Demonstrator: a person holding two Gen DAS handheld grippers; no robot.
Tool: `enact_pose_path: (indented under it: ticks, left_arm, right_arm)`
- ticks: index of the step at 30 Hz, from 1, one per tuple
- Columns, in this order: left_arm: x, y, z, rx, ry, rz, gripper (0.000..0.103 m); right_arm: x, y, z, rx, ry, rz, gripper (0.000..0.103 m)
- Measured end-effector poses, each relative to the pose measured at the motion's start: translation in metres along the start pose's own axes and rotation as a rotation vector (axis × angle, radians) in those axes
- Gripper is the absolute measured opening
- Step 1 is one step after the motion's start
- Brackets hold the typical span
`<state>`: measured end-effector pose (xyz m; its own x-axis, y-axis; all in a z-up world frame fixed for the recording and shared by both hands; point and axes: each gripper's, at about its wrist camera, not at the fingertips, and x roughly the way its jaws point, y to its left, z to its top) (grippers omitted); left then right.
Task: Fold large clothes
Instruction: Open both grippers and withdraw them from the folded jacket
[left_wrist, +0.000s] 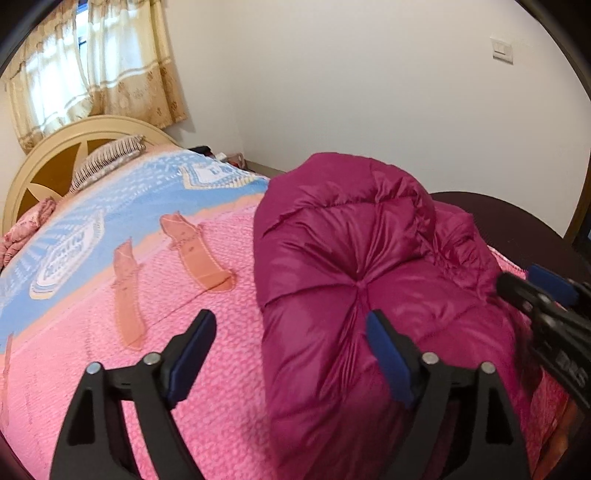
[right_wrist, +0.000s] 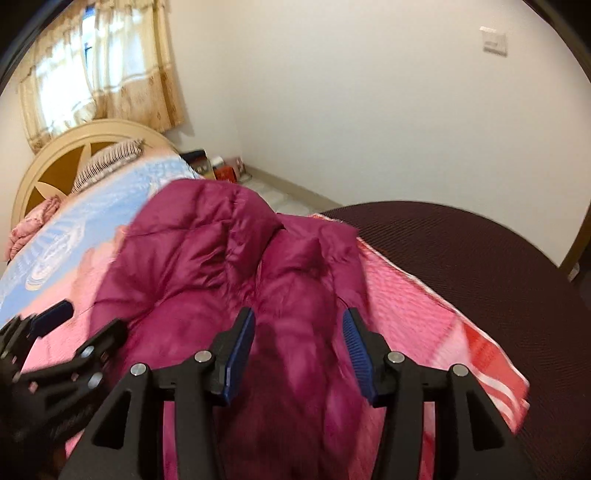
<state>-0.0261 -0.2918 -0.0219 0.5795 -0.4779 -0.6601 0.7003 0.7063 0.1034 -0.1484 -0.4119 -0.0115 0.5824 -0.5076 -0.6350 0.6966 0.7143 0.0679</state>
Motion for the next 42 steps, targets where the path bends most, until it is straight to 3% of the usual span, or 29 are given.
enact_pose_path:
  ticks: [6, 8, 14, 21, 24, 42]
  left_arm:
    - [-0.016, -0.001, -0.017, 0.005, -0.009, 0.016, 0.095]
    - [-0.019, -0.003, -0.022, 0.016, -0.003, 0.025, 0.095]
    - [-0.037, -0.005, -0.032, 0.029, -0.001, 0.030, 0.095]
    - [-0.087, -0.011, -0.038, 0.019, -0.078, -0.027, 0.096]
    - [-0.105, -0.012, -0.041, 0.014, -0.115, -0.012, 0.103]
    - [-0.201, -0.001, -0.042, -0.051, -0.322, 0.012, 0.103]
  right_arm:
    - [0.001, -0.001, -0.032, -0.013, 0.087, 0.015, 0.051]
    - [0.006, -0.006, -0.041, 0.018, 0.115, 0.015, 0.056]
    - [-0.008, -0.009, -0.053, 0.034, 0.130, 0.014, 0.060]
    - [-0.068, -0.018, -0.054, 0.018, 0.048, 0.042, 0.066]
    - [-0.093, -0.018, -0.053, 0.002, 0.012, 0.044, 0.071]
    - [-0.200, -0.019, -0.037, 0.006, -0.231, 0.073, 0.078]
